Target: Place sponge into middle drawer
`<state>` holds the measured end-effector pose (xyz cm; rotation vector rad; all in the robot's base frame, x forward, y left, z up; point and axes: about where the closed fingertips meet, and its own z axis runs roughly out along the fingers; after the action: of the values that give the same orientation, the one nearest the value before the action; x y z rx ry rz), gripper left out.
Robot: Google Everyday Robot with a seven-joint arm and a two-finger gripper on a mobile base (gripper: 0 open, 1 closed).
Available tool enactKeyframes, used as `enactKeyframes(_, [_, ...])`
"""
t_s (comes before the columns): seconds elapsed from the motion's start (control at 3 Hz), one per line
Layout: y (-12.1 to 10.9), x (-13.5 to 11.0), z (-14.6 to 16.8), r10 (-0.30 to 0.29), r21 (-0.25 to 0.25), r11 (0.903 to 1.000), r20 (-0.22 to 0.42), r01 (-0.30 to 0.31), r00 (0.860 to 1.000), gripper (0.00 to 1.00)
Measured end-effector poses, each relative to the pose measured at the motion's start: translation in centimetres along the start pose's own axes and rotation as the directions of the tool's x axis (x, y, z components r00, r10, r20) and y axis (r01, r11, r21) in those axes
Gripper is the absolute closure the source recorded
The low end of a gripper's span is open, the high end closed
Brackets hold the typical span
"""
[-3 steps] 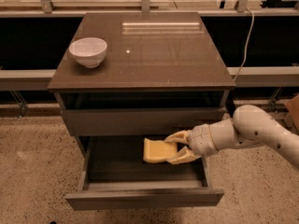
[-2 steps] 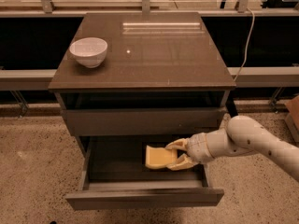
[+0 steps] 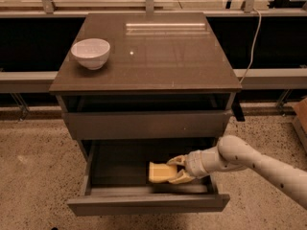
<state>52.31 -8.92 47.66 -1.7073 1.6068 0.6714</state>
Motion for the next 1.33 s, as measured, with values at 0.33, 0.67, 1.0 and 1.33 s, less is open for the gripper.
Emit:
enactKeyframes(0.33, [-0.4, 2.5, 2.2, 0.020, 0.010, 0.9998, 0.013, -0.020, 1.000, 1.00])
enactKeyframes(0.67, [-1.5, 3.1, 2.7, 0.019, 0.036, 0.9991, 0.033, -0.020, 0.999, 1.00])
enactKeyframes(1.0, [-2.1, 2.6, 2.1, 0.029, 0.063, 0.9973, 0.134, -0.038, 0.991, 0.73])
enactKeyframes(1.33, [-1.9, 2.6, 2.4, 0.028, 0.057, 0.9977, 0.126, -0.036, 0.992, 0.50])
